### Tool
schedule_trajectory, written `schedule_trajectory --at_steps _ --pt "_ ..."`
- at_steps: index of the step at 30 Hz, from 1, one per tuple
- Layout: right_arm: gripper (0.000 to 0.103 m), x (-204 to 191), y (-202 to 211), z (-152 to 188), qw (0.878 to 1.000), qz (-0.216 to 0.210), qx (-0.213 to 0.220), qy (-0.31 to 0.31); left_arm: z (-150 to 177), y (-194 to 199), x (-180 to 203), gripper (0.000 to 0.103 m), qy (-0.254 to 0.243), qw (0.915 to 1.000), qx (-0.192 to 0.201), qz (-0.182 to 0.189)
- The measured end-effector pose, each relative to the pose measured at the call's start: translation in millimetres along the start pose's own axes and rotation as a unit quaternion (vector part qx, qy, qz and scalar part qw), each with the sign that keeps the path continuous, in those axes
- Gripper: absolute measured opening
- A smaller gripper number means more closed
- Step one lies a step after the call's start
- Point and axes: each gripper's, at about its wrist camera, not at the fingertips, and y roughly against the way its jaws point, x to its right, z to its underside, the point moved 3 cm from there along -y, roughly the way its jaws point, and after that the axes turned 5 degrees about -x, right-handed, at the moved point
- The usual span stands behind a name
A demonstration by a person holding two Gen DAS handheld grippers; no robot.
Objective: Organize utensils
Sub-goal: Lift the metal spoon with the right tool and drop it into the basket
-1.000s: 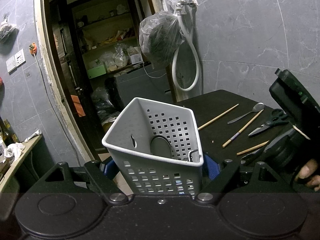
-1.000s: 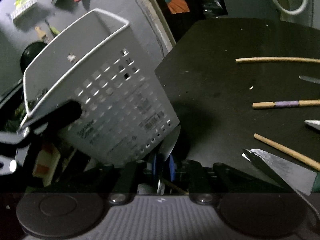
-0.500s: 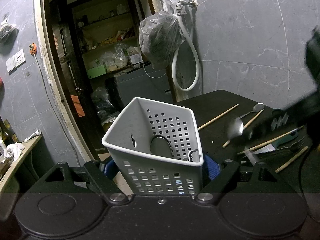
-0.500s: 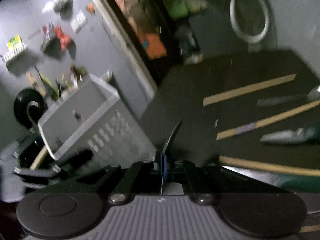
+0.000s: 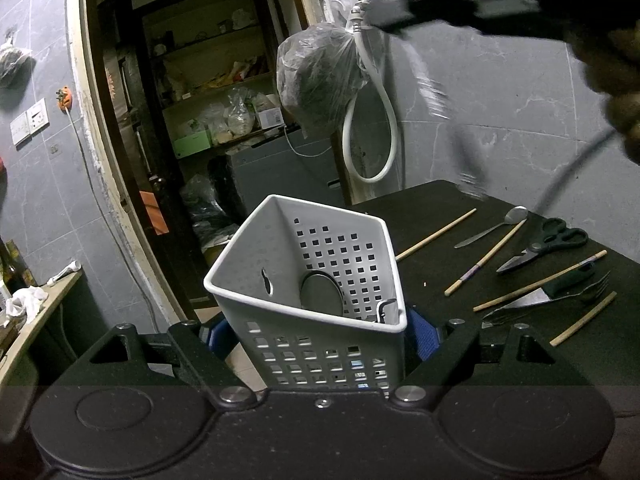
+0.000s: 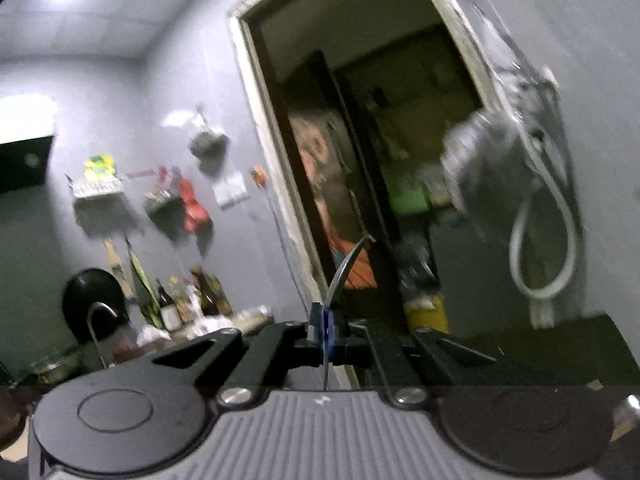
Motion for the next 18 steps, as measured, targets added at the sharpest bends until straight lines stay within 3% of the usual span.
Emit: schedule_trajectory --at_steps 10,18 --pt "0.003 -31 -51 5 0.998 -0.018 0.029 0.049 2 -1 -3 0.085 -0.002 1.0000 0.002 0.002" --pt "0.003 -36 -68 44 0.998 0.009 -0.007 0.066 1 -1 -2 0.085 -0.004 1.0000 0.002 0.001"
